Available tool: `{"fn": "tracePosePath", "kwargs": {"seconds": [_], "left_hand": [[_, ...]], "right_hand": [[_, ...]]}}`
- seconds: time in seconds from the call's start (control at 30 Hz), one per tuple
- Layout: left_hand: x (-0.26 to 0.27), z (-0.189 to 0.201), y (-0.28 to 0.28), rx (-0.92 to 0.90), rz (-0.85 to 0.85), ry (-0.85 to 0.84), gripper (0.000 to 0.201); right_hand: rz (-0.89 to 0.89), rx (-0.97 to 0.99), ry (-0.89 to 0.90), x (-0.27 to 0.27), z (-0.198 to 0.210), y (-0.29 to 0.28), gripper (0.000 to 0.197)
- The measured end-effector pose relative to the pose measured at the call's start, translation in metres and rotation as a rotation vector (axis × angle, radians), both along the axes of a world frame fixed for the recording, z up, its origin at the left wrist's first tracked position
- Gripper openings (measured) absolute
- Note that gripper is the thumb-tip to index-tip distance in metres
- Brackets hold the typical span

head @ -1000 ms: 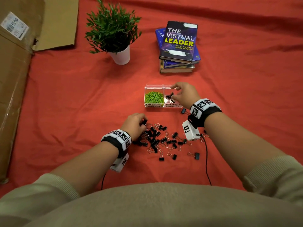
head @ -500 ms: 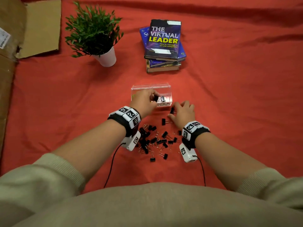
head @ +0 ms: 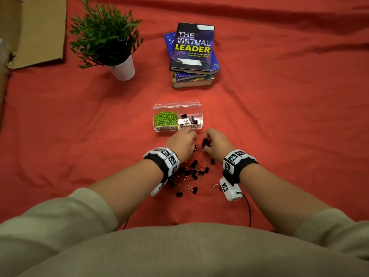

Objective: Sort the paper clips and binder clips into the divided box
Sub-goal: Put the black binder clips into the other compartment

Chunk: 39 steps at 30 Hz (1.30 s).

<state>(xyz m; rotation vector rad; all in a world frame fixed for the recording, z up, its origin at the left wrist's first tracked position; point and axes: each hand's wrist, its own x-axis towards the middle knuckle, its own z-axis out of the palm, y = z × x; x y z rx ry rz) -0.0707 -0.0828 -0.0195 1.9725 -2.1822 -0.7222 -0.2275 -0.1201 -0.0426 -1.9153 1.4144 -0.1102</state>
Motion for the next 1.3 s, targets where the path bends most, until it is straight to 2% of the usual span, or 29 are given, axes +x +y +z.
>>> {"fn": "tracePosePath", "kwargs": {"seconds": [0.1, 0.2, 0.33, 0.4, 0.5, 0.6, 0.7, 0.77, 0.83, 0.93, 1.0, 1.07, 1.13, 1.23, 1.3], "left_hand": [[-0.006, -0.015, 0.008, 0.116, -0.025, -0.058, 0.030], [-0.007, -0.022, 0.011, 0.133, -0.051, -0.083, 0.026], [-0.006, -0.024, 0.013, 0.123, -0.033, -0.073, 0.023], [-0.002, -0.021, 0.013, 0.124, -0.013, -0.031, 0.025], [0.007, -0.011, 0.013, 0.074, 0.027, 0.030, 0.026], [0.016, 0.004, 0.007, -0.039, 0.071, 0.072, 0.024], [0.025, 0.018, -0.012, -0.116, 0.153, 0.112, 0.027], [0.030, 0.023, -0.027, -0.152, 0.199, 0.127, 0.027], [0.032, 0.026, -0.039, -0.156, 0.212, 0.125, 0.023], [0.030, 0.027, -0.045, -0.115, 0.184, 0.084, 0.023], [0.028, 0.025, -0.036, -0.121, 0.168, 0.062, 0.024], [0.026, 0.021, -0.020, -0.139, 0.131, 0.056, 0.021], [0.027, 0.015, -0.002, -0.068, 0.036, 0.056, 0.020], [0.031, 0.005, 0.021, 0.073, -0.124, -0.020, 0.032], [0.035, -0.001, 0.031, 0.117, -0.187, -0.085, 0.041]], "right_hand": [[-0.104, 0.055, -0.067, -0.005, 0.009, -0.002, 0.024], [-0.242, 0.078, -0.217, -0.003, 0.031, -0.010, 0.026], [-0.300, 0.091, -0.397, 0.012, 0.058, -0.034, 0.031], [-0.316, 0.086, -0.429, 0.025, 0.062, -0.048, 0.033], [-0.273, 0.075, -0.352, 0.042, 0.060, -0.060, 0.028], [-0.216, 0.032, -0.269, 0.045, 0.056, -0.062, 0.032], [-0.260, -0.085, -0.194, 0.031, 0.053, -0.053, 0.017], [-0.287, -0.094, -0.081, 0.017, 0.045, -0.042, 0.012], [-0.200, -0.034, 0.044, 0.007, 0.031, -0.027, 0.012], [0.078, -0.058, 0.162, 0.005, 0.010, -0.010, 0.023], [0.172, -0.106, 0.165, 0.005, 0.002, -0.006, 0.028], [0.217, -0.135, 0.162, 0.004, 0.000, -0.004, 0.025], [0.249, -0.167, 0.159, 0.002, 0.002, 0.000, 0.024], [0.259, -0.151, 0.087, 0.004, 0.010, 0.012, 0.031], [0.347, -0.099, 0.078, 0.009, 0.013, 0.024, 0.038]]}}
